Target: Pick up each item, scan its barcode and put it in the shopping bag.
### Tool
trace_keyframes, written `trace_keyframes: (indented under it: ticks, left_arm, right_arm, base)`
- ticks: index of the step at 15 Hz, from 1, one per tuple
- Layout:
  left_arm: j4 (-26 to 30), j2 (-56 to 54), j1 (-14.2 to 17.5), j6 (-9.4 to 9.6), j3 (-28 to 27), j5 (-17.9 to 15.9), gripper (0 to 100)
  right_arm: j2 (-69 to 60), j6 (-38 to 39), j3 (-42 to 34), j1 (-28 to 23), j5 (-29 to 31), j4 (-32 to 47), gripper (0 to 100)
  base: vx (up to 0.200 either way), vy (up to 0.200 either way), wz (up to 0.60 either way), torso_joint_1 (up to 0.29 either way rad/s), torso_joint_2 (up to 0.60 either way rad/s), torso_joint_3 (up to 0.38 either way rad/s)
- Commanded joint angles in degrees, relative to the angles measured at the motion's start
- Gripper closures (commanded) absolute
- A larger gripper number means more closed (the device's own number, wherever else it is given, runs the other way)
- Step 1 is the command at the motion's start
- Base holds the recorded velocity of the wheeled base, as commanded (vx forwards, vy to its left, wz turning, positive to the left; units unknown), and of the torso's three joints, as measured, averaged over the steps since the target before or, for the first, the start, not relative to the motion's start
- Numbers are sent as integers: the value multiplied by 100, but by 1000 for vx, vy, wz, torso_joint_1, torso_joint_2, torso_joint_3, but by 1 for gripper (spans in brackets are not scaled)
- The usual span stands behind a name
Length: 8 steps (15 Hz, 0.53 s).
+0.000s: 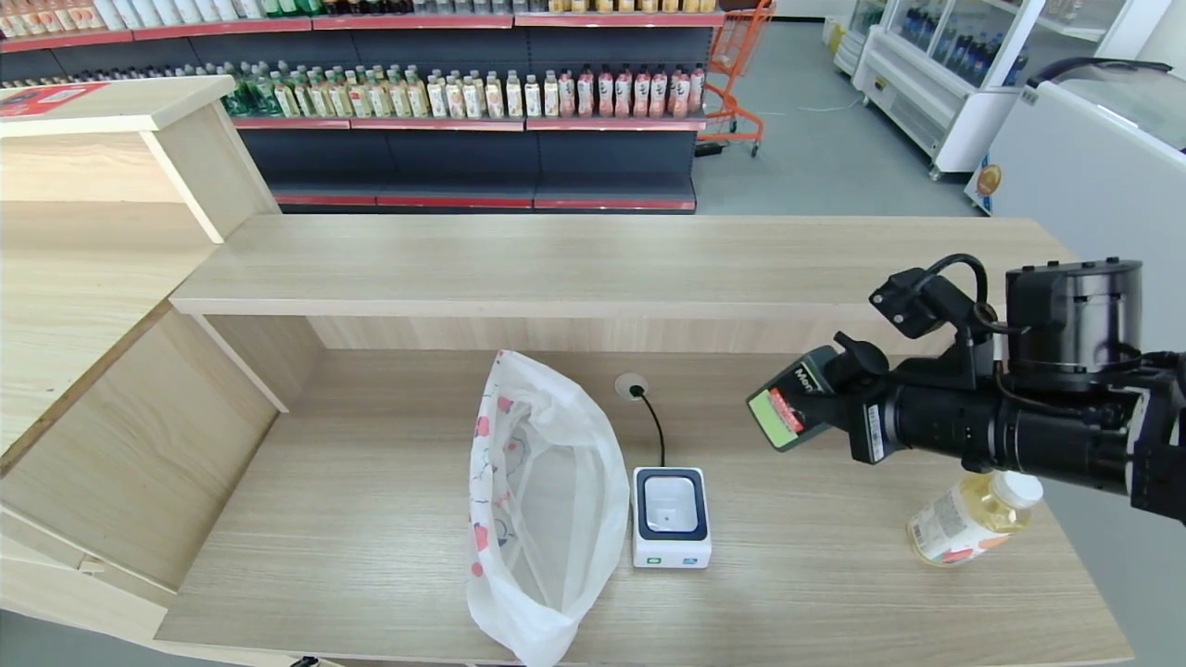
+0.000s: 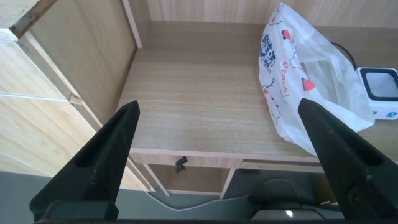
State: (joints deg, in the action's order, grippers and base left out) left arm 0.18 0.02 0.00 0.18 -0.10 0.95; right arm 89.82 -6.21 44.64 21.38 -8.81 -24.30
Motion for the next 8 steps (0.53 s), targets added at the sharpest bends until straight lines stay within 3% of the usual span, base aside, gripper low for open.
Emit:
trace_keyframes:
  ticks: [1, 6, 8]
  left_arm:
    - [-1, -2, 0, -1, 1, 2, 0]
    - [-1, -2, 0, -1, 1, 2, 0]
    - [-1, -2, 0, -9, 1, 2, 0]
  right_arm:
    - [-96, 14, -35, 24, -156, -5, 100]
    - [79, 225, -254, 94, -709, -23, 100]
    - [352, 216, -210, 103, -745, -225, 100]
  base:
    - [-200, 0, 0, 7, 2, 7]
    - [0, 0, 0, 0, 0, 0]
    - [0, 200, 0, 15, 7, 0]
